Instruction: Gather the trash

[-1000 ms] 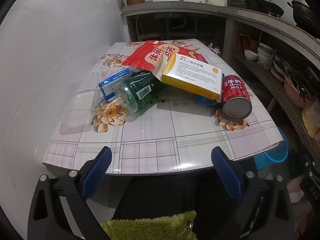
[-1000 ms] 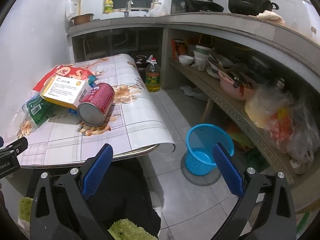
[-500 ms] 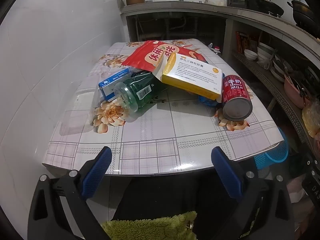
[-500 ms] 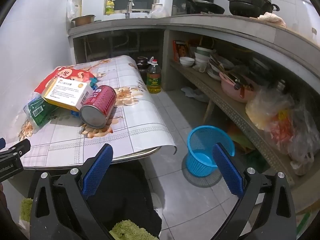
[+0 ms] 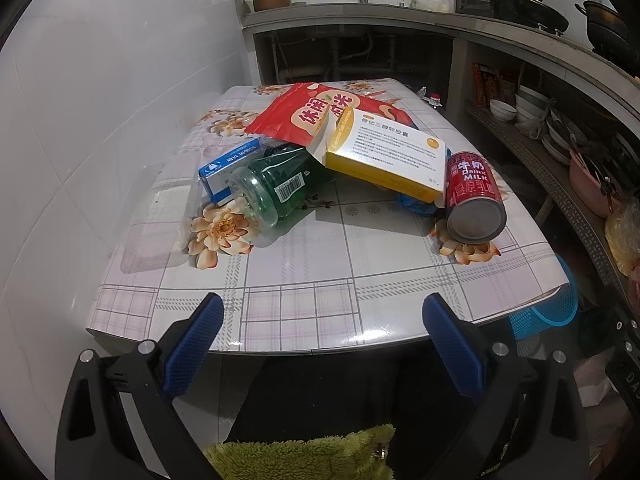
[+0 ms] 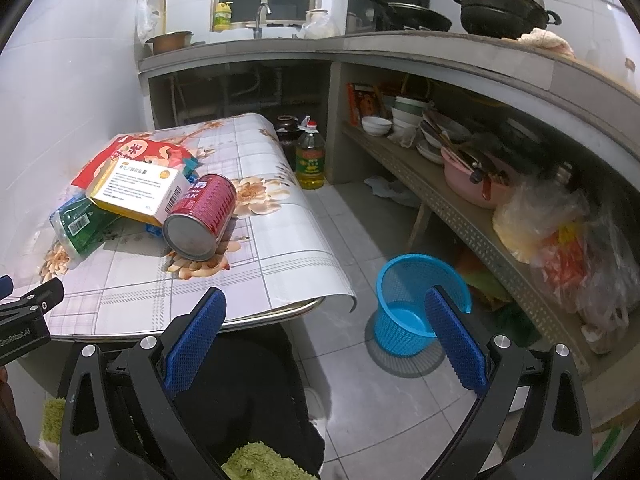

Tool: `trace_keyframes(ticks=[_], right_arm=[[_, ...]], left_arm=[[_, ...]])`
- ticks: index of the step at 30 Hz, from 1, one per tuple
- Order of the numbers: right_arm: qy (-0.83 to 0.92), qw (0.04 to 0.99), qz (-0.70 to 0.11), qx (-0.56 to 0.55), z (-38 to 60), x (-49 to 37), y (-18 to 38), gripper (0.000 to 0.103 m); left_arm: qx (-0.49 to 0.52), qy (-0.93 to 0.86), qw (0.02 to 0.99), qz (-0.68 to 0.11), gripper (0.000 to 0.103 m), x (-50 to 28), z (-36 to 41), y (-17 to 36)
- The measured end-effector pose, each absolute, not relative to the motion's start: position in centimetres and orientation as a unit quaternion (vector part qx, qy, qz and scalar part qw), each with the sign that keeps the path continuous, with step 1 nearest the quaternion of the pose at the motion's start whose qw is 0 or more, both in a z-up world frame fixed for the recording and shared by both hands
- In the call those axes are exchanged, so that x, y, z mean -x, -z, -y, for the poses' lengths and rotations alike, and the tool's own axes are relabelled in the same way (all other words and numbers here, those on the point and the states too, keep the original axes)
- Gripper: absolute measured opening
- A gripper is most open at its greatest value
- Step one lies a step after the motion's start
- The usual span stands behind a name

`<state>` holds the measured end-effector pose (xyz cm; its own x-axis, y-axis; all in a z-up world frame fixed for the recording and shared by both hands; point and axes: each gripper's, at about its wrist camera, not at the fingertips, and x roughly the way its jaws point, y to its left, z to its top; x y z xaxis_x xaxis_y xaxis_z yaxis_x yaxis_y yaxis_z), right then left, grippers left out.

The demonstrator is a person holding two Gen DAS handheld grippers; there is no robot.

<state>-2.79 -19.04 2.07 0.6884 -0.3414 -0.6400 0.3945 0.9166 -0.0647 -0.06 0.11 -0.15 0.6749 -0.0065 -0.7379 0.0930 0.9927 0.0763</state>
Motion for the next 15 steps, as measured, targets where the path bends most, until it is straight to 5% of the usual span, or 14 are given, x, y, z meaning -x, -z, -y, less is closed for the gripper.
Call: trace_keyframes(ticks=[15], right_arm=[[0.200, 0.919, -0.339, -0.040, 18.89, 2.68, -2.05, 0.095]], left_arm=[[-0.053, 0.026, 0.914, -0.402, 0.097, -0.20, -0.52, 0.07]])
